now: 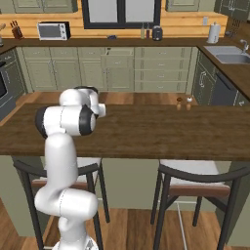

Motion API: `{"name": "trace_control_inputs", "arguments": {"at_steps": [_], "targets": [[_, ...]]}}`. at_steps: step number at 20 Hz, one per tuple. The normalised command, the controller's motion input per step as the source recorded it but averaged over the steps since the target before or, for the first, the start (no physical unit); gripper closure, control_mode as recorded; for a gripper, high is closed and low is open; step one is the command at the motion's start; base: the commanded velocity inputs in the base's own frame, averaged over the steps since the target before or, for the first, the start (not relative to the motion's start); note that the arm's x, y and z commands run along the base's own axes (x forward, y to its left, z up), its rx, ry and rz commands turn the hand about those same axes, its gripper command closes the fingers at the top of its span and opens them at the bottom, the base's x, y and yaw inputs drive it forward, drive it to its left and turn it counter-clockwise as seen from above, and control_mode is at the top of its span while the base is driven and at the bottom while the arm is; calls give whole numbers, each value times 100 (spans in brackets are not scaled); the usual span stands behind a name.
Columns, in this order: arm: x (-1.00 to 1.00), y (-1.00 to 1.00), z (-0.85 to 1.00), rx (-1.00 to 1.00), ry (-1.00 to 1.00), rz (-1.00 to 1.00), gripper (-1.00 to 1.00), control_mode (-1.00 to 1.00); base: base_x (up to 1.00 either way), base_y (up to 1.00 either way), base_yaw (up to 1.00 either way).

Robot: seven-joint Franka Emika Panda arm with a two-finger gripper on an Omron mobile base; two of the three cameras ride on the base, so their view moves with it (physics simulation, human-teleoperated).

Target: Take a straw from the drawer in front and place it inside the glass cup on the dining counter.

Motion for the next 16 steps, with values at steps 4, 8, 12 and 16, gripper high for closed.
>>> {"name": "trace_control_inputs", "arguments": {"at_steps": [4,8,12,16], "targets": [[0,0,0,0,-7,0,100,-100,0,0,0],[-6,-2,-1,0,-9,0,100,-100,0,0,0],[0,-10,-11,0,-7,0,100,-100,0,0,0],[-4,-4,-27,0,-2,0,100,-100,0,0,0]]}}
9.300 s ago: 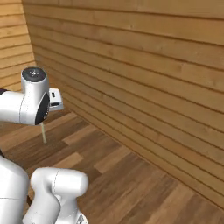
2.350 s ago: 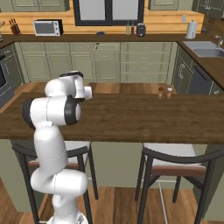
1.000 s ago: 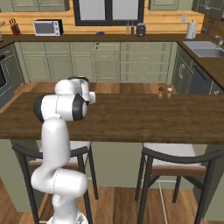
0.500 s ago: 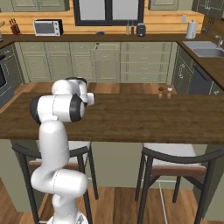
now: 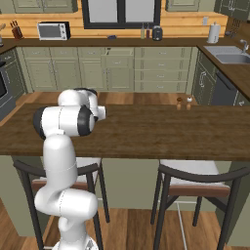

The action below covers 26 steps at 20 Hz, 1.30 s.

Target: Take a straw from the drawer in front and place it inside the glass cup on the dining counter.

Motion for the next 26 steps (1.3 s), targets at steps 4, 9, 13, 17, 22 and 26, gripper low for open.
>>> {"name": "trace_control_inputs", "arguments": {"at_steps": [4,9,13,17,22,26], "targets": [[-16,-1,-26,0,0,0,100,-100,0,0,0],[-7,0,-13,0,-1,0,100,-100,0,0,0],[0,0,-9,0,-2,0,100,-100,0,0,0],[0,2,-3,0,-1,0,-100,-100,0,0,0],[0,0,0,0,-5,0,-100,-100,0,0,0],[0,0,9,0,-9,0,-100,-100,0,0,0]]}}
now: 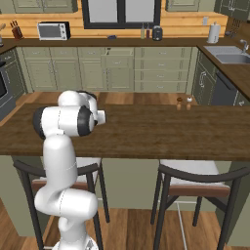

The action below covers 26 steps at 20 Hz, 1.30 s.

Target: Take a straw from the drawer in front and place it inside the glass cup on the dining counter.

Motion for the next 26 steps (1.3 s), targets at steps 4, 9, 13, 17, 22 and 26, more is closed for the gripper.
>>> {"name": "trace_control_inputs", "arguments": {"at_steps": [4,9,13,17,22,26], "targets": [[-6,-7,46,0,-14,0,-100,-100,0,0,0],[-31,-43,93,0,-28,0,-100,-100,0,0,0],[-46,-50,92,-9,-40,0,-100,-100,0,0,0],[-60,-33,66,-29,-50,0,-100,-100,0,0,0],[-86,-11,22,-43,-53,0,-100,-100,0,0,0],[-99,-6,0,-45,-39,3,-100,-100,0,0,0]]}}
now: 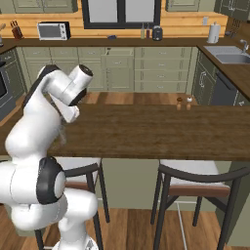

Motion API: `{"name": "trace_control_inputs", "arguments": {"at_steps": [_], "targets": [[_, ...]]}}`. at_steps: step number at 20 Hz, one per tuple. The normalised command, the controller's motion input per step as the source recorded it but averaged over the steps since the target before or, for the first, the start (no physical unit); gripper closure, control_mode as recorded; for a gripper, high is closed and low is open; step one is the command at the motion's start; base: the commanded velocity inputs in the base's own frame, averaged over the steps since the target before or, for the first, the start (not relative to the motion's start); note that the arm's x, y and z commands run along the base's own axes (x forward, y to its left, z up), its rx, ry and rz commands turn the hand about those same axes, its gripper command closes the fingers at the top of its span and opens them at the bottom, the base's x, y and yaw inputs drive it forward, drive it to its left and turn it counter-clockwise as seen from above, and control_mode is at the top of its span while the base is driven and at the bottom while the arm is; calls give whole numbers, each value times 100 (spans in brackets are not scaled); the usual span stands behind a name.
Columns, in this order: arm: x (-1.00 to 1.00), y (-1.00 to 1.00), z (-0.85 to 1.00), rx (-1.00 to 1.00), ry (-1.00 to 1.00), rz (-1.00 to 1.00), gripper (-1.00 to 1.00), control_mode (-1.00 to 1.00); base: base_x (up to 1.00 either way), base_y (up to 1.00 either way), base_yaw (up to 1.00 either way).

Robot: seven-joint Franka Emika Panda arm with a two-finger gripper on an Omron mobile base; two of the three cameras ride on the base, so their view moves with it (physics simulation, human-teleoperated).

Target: Take a straw from the drawer in front and place it inside the glass cup on the dining counter.

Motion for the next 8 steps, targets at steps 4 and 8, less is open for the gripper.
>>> {"name": "trace_control_inputs", "arguments": {"at_steps": [4,8], "targets": [[-99,-3,0,-37,-22,4,-100,-100,0,0,0],[-83,0,-5,-29,-4,5,-100,-100,0,0,0]]}}
